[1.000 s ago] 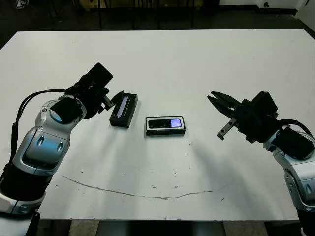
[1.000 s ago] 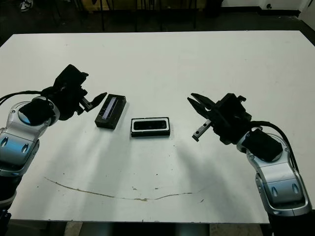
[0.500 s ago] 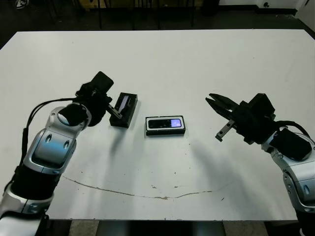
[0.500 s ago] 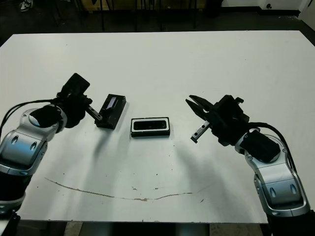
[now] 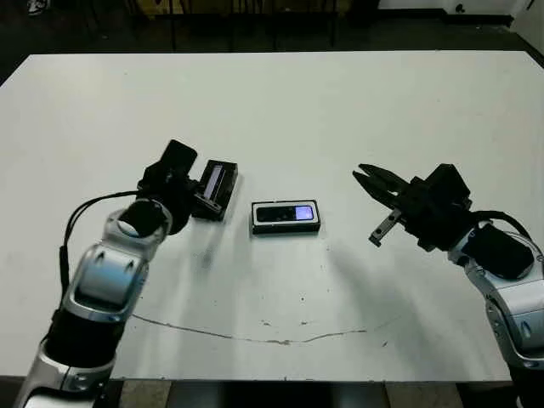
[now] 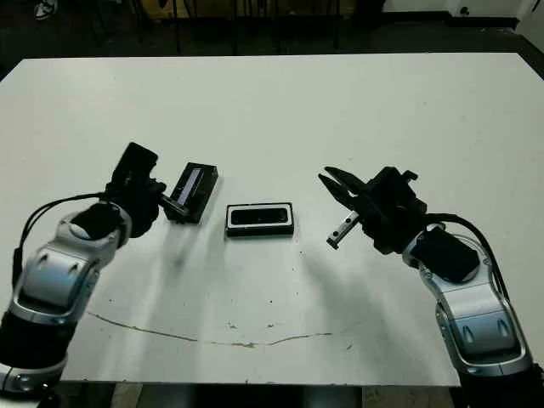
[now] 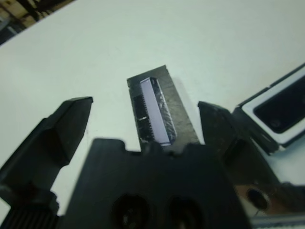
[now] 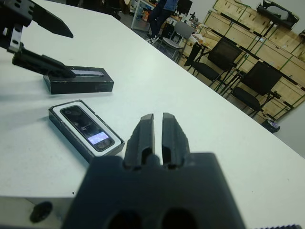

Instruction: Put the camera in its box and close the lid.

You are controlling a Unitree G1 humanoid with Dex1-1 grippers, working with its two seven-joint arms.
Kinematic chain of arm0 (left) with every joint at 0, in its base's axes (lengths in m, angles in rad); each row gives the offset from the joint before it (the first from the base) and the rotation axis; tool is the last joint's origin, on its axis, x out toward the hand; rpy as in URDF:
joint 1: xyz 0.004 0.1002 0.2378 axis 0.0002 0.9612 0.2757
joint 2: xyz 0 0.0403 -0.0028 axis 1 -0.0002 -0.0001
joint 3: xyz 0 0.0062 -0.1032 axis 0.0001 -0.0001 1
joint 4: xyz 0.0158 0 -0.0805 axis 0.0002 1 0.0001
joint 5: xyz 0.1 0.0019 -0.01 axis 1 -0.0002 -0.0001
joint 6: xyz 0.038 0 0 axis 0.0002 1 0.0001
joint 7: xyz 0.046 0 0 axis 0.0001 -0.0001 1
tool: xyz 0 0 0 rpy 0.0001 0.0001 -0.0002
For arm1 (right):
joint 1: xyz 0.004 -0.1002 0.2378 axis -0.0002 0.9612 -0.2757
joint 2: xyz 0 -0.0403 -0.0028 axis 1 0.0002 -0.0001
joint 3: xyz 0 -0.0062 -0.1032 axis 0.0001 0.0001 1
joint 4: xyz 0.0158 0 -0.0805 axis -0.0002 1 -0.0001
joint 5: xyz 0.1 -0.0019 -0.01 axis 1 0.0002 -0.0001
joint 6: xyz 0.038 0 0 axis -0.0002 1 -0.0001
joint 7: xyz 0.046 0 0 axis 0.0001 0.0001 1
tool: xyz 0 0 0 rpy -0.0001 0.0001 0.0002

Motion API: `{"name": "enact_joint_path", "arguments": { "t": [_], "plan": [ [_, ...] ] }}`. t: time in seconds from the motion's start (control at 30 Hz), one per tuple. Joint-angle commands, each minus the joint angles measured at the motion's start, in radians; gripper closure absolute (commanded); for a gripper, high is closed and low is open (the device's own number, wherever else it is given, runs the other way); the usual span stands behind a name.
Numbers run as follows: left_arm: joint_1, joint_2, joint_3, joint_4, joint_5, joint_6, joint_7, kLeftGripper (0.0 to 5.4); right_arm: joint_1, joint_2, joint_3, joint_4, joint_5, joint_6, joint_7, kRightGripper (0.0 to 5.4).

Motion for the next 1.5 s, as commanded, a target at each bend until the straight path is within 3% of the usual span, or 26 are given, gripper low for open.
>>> {"name": "enact_joint_path", "arguments": {
  "t": [0.03, 0.43, 1.03, 1.5],
  "plan": [
    [0.030, -0.004, -0.019, 0.009, 0.023, -0.001, 0.022, 0.01, 0.021, 0.000, 0.003, 0.007, 0.006, 0.016, 0.002, 5.40],
    [0.060, -0.018, -0.049, 0.032, 0.058, -0.028, 0.058, 0.01, 0.024, 0.002, 0.003, 0.003, 0.020, 0.039, 0.002, 5.40],
    [0.048, -0.128, 0.080, 0.155, -0.043, -0.054, 0.077, 0.01, 0.030, 0.001, -0.008, 0.018, 0.044, 0.022, 0.003, 5.40],
    [-0.002, -0.137, 0.093, 0.281, -0.054, -0.048, 0.077, 0.01, 0.040, -0.006, -0.019, -0.003, 0.036, 0.046, -0.003, 5.40]
  ]
}}
